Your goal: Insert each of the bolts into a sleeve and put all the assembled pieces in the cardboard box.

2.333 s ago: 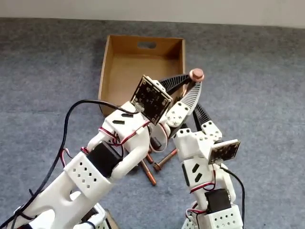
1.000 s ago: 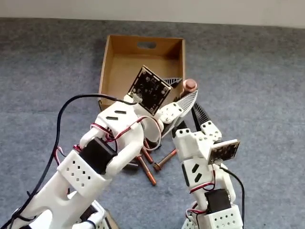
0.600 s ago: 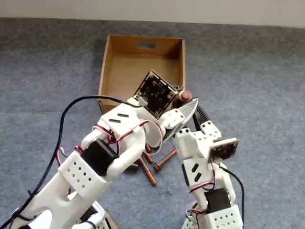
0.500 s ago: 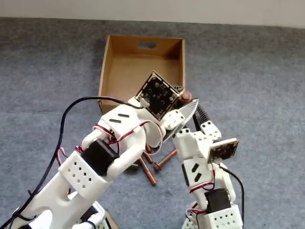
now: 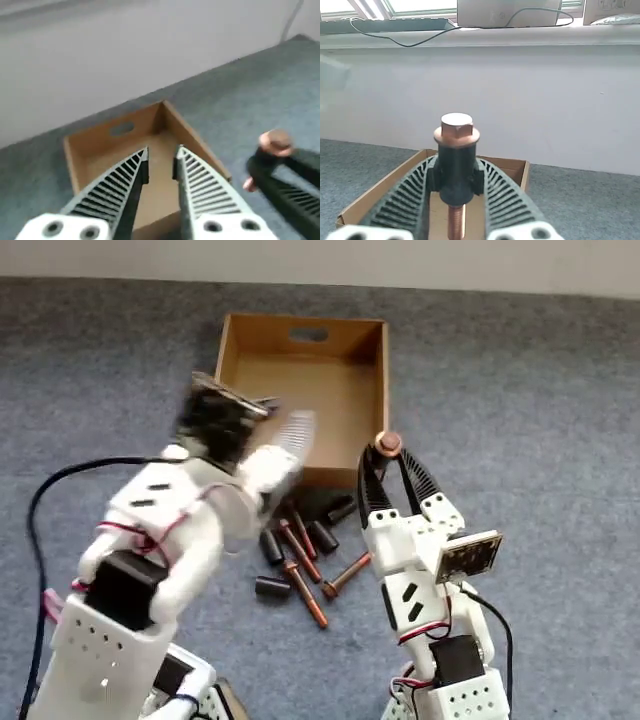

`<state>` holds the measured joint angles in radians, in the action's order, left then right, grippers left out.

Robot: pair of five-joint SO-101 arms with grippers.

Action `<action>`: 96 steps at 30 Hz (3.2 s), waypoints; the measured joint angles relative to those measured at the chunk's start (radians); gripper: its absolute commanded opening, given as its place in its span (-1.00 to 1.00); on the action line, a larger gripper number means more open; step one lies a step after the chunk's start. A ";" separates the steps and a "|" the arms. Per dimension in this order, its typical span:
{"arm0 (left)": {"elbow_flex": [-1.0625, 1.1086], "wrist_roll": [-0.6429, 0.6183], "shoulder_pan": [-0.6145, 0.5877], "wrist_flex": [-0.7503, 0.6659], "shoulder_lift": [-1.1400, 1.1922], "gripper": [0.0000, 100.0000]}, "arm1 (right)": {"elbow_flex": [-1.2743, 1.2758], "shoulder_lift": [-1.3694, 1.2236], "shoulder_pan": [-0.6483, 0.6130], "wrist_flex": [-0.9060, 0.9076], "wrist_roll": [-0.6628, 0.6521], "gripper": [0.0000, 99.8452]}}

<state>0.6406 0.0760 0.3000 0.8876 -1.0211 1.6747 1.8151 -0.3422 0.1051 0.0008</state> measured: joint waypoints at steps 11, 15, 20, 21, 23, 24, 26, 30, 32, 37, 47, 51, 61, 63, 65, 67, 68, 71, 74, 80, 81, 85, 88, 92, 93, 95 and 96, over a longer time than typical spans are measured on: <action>0.671 -0.002 -0.402 -0.325 -0.015 -0.96 | 0.000 -0.002 0.000 0.157 0.000 -0.99; 0.812 0.000 -0.405 -0.494 -0.015 -0.96 | -0.003 -0.002 0.000 0.241 0.000 -0.99; 0.901 0.000 -0.407 -0.632 -0.015 -0.96 | -0.089 -0.002 0.002 0.347 -0.072 -0.99; 0.913 0.000 -0.407 -0.657 -0.015 -0.96 | -0.118 -0.002 0.000 0.362 -0.077 -0.99; 0.934 0.000 -0.407 -0.697 -0.015 -0.96 | -0.176 -0.002 0.000 0.388 -0.083 -0.99; 0.945 0.000 -0.407 -0.717 -0.015 -0.96 | -0.203 -0.002 0.002 0.402 -0.083 -0.99; 0.971 -0.002 -0.393 -0.744 -0.015 -0.96 | -0.252 0.000 0.000 0.433 -0.083 -0.99; 0.985 0.000 -0.356 -0.769 -0.015 -0.96 | -0.371 -0.071 0.000 0.471 -0.083 -0.99; 0.985 0.000 -0.354 -0.770 -0.015 -0.96 | -0.443 -0.149 0.000 0.493 -0.083 -0.99; 0.985 0.000 -0.354 -0.770 -0.015 -0.96 | -0.663 -0.460 0.000 0.565 0.014 -0.99; 0.985 0.000 -0.354 -0.770 -0.015 -0.96 | -1.289 -1.297 0.000 0.775 0.130 -0.99; 0.985 0.000 -0.354 -0.770 -0.015 -0.96 | -1.623 -1.619 0.000 0.948 0.150 -0.99; 0.985 0.000 -0.354 -0.770 -0.015 -0.96 | -2.572 -2.378 0.003 1.333 0.150 -0.99; 0.985 0.000 -0.354 -0.770 -0.015 -0.96 | -2.734 -2.492 0.011 1.370 0.150 -0.99; 0.985 0.000 -0.354 -0.770 -0.015 -0.96 | -2.866 -2.596 0.025 1.393 0.150 -0.99; 0.985 0.000 -0.354 -0.770 -0.015 -0.96 | -2.961 -2.693 0.035 1.401 0.150 -0.99; 0.985 0.000 -0.354 -0.770 -0.015 -0.96 | -2.995 -2.736 0.038 1.404 0.150 -0.99; 0.985 0.000 -0.354 -0.770 -0.015 -0.96 | -3.044 -2.806 0.041 1.412 0.150 -0.99; 0.985 0.000 -0.354 -0.770 -0.015 -0.96 | -3.058 -2.828 0.040 1.444 0.150 -0.99; 0.985 0.000 -0.354 -0.770 -0.015 -0.96 | -3.060 -2.834 0.040 1.490 0.150 -0.99; 0.985 0.000 -0.354 -0.770 -0.015 -0.96 | -3.050 -2.832 0.040 1.490 0.150 -0.99; 0.985 0.000 -0.354 -0.770 -0.015 -0.96 | -2.984 -2.834 0.038 1.490 0.150 -0.99; 0.985 0.000 -0.354 -0.770 -0.015 -0.96 | -2.975 -2.834 0.032 1.490 0.150 -0.99; 0.985 0.000 -0.354 -0.770 -0.015 -0.96 | -2.966 -2.835 0.017 1.490 0.150 -0.99; 0.985 0.000 -0.354 -0.770 -0.015 -0.96 | -2.964 -2.842 0.012 1.490 0.150 -0.99; 0.985 0.000 -0.354 -0.770 -0.015 -0.96 | -2.964 -2.863 0.005 1.490 0.150 -0.99; 0.985 0.000 -0.354 -0.770 -0.015 -0.96 | -2.964 -2.875 0.000 1.490 0.150 -0.99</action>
<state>1.6256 0.0760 -0.0545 0.1174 -1.0365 -1.2896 -1.0602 -0.3422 1.5950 0.1511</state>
